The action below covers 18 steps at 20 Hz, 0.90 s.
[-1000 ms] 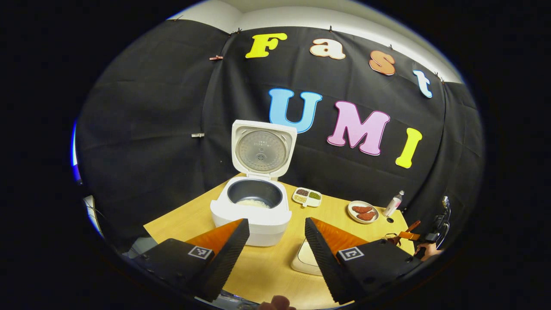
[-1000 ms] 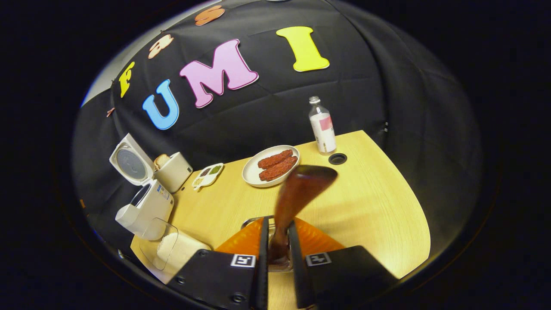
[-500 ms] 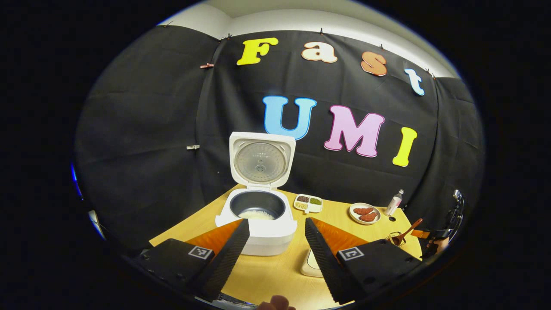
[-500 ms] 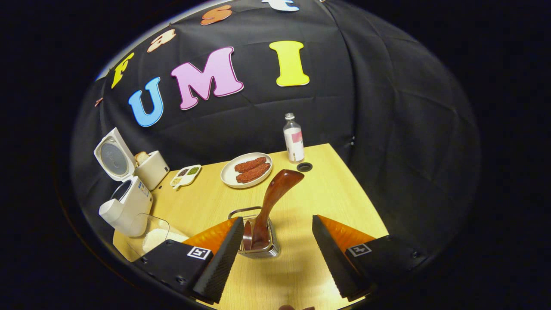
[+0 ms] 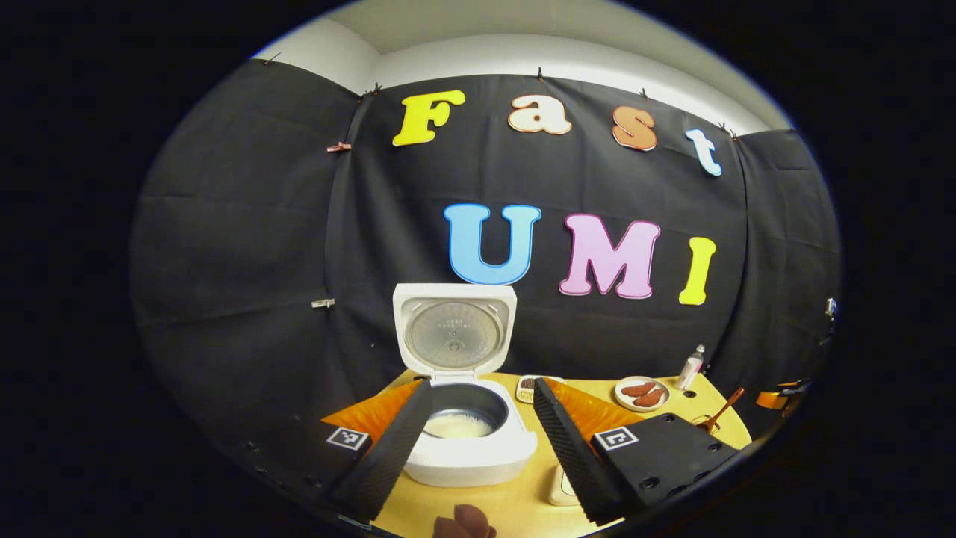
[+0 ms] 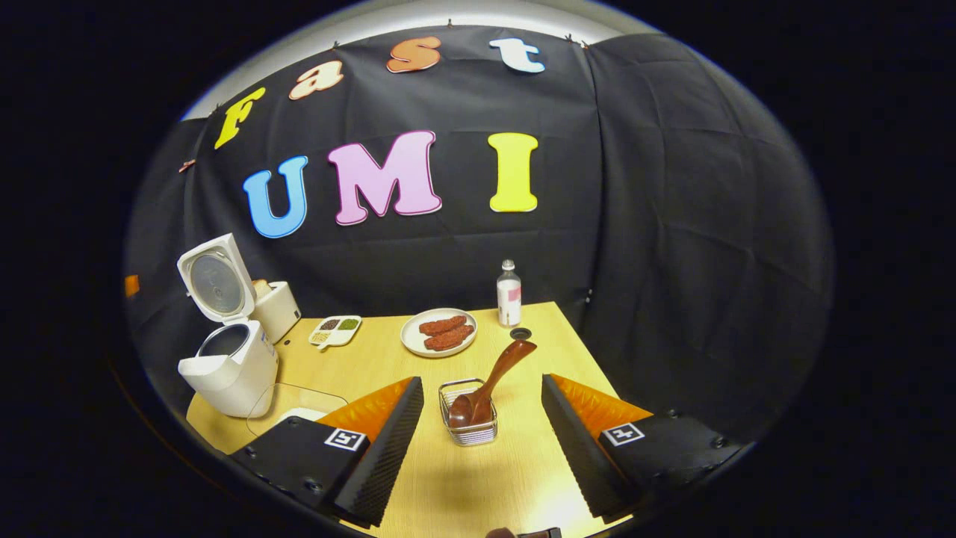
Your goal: Close the left gripper, press the button to open the rice cooker; take a wooden spoon from the chopstick holder with the right hand, scoop a spoonful of rice and pour it into the rice cooker, then put the wooden spoon back into the chopstick holder.
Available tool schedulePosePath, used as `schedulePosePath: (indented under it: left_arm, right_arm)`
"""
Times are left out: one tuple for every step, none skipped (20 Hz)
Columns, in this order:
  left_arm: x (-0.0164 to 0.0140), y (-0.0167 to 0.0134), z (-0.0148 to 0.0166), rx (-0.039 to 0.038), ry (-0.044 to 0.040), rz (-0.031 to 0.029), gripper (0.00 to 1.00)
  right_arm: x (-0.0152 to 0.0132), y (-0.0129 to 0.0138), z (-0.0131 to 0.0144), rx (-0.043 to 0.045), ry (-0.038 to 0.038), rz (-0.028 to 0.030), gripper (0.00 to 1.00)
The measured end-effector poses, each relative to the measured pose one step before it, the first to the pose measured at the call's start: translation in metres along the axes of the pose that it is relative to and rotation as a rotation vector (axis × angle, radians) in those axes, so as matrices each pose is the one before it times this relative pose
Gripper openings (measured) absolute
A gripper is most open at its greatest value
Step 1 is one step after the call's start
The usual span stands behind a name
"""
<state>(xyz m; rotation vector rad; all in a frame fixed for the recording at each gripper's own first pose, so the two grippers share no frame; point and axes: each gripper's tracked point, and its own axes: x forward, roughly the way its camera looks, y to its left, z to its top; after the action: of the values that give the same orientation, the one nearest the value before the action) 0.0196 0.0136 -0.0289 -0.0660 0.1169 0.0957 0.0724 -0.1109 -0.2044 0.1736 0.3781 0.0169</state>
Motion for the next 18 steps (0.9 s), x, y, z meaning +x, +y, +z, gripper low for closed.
schedulePosePath:
  left_arm:
    - [0.00793,0.00544,0.01255,-0.01066,-0.02289,-0.00921,0.94]
    - [0.0077,0.00339,0.01019,-0.00794,-0.02389,-0.01267,0.94]
    - [0.0092,0.0054,0.01143,-0.00302,-0.02462,-0.00439,0.95]
    - [0.01128,0.00608,0.00893,-0.00163,-0.01839,-0.00201,0.95]
    - [0.01197,0.00521,0.00725,-0.00152,-0.01283,-0.00392,0.95]
    - [0.01389,0.00414,0.00536,-0.00149,-0.00726,-0.00654,0.95]
    - [0.01305,0.00534,0.00173,-0.0037,0.00114,-0.00118,0.95]
    - [0.01273,0.00336,0.0026,-0.00479,-0.00046,-0.00541,0.95]
    - [0.01279,0.0014,0.00461,-0.00051,-0.00818,-0.00702,0.95]
    - [0.0137,0.0013,0.00634,0.01014,-0.0159,-0.00451,0.95]
    - [0.01484,0.00217,0.00634,0.0163,-0.0117,0.00226,0.95]
    - [0.01637,0.00304,0.00256,0.0166,-0.01046,0.00325,0.95]
    - [0.01597,0.00233,0.00144,0.01019,-0.00728,0.00427,0.95]
    - [0.01586,0.00113,0.00158,0.00064,-0.00338,0.00112,0.95]
    - [0.01515,-0.00068,0.0001,-0.00554,-0.00455,-0.00224,0.95]
    - [0.01497,-0.0001,-0.00011,-0.00095,-0.00285,-0.00565,0.95]
    - [0.01522,0.00005,-0.00162,0.00655,-0.00268,-0.00876,0.95]
    - [0.01358,0.0021,-0.00448,0.01176,0.00748,-0.00082,0.95]
  right_arm:
    - [-0.00741,0.00508,0.00541,-0.01169,-0.01366,-0.00503,0.99]
    - [-0.0067,0.00352,0.00415,-0.01156,-0.01142,-0.00979,0.99]
    - [-0.00609,0.00402,0.00409,-0.00864,-0.01,-0.0075,0.98]
    - [-0.00676,0.00384,0.00194,-0.00665,-0.00687,-0.00764,0.99]
    - [-0.00647,0.00386,0.0022,-0.0054,-0.00823,-0.00348,0.99]
    - [-0.00516,0.00228,0.00147,-0.00853,-0.008,-0.00811,0.99]
    - [-0.00374,0.00022,0.00119,-0.01612,-0.0065,-0.01149,0.99]
    - [-0.0028,-0.00158,0.00219,-0.01652,-0.0059,-0.01607,0.99]
    - [-0.00318,-0.00151,0.00149,-0.01383,-0.00271,-0.014,0.99]
    - [-0.00257,-0.00011,0.00289,-0.00828,-0.00431,-0.00919,0.99]
    - [-0.00342,-0.00064,0.00359,-0.00374,-0.00619,-0.00998,0.98]
    - [-0.0027,-0.00006,0.00134,-0.0027,-0.00499,-0.00732,0.99]
    - [-0.00253,0.00038,0.00097,-0.00309,-0.00354,-0.00971,0.98]
    - [-0.00211,0.00036,0.001,-0.00582,-0.0061,-0.00613,0.98]
    - [-0.00149,0.00161,-0.00069,-0.01021,0.00013,-0.00485,0.98]
    - [-0.00087,0.00144,-0.00307,-0.01722,0.00351,-0.00952,0.99]
    - [-0.00026,0.0015,-0.00278,-0.01435,0.00917,-0.01099,0.99]
    - [-0.0001,0.00458,-0.00029,-0.00449,0.00079,-0.00378,0.98]
